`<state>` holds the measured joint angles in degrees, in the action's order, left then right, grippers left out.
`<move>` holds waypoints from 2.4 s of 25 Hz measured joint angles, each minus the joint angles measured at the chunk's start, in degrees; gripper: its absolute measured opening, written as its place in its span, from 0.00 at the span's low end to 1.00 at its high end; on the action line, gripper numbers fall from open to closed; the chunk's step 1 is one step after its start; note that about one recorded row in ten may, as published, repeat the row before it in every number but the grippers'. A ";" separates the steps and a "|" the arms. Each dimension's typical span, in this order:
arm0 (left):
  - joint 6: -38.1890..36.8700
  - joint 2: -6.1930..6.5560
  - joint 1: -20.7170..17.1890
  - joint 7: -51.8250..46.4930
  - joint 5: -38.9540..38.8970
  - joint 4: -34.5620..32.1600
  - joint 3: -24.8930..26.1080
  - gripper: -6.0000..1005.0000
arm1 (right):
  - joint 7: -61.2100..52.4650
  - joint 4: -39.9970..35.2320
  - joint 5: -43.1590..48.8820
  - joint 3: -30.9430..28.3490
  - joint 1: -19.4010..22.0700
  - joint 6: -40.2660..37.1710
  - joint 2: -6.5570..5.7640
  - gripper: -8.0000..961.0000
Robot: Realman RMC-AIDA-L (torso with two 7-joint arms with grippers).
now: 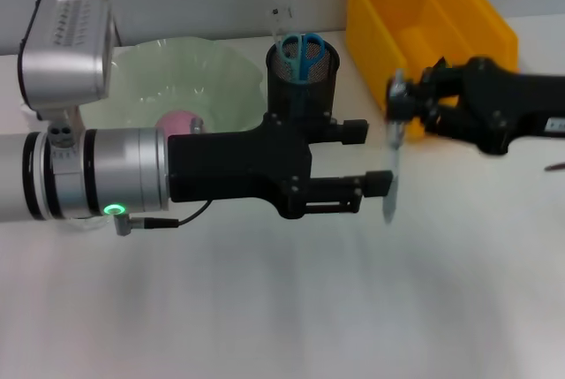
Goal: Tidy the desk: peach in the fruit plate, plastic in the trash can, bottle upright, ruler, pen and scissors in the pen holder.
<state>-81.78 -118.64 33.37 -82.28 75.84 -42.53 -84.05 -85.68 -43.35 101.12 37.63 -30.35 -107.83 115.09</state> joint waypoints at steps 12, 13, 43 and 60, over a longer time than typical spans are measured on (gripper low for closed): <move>0.47 -0.01 -6.61 2.61 0.54 1.51 -0.80 0.86 | 1.14 0.30 -5.38 -7.95 -2.30 18.07 0.65 0.22; 0.48 0.00 -6.98 3.22 0.47 2.14 -0.78 0.86 | 1.18 0.32 -5.90 -7.89 -2.94 19.39 0.91 0.22; -0.09 0.70 -11.20 13.02 0.76 10.63 0.01 0.86 | 9.91 12.78 -15.33 16.27 -14.79 54.14 4.26 0.25; -1.35 0.69 -11.23 12.80 0.80 10.63 0.76 0.86 | 11.81 14.82 -16.58 17.79 -14.94 56.19 4.30 0.39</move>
<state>-83.14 -117.95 22.14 -69.49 76.64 -31.90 -83.30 -73.87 -28.53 84.54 55.42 -45.29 -51.64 119.38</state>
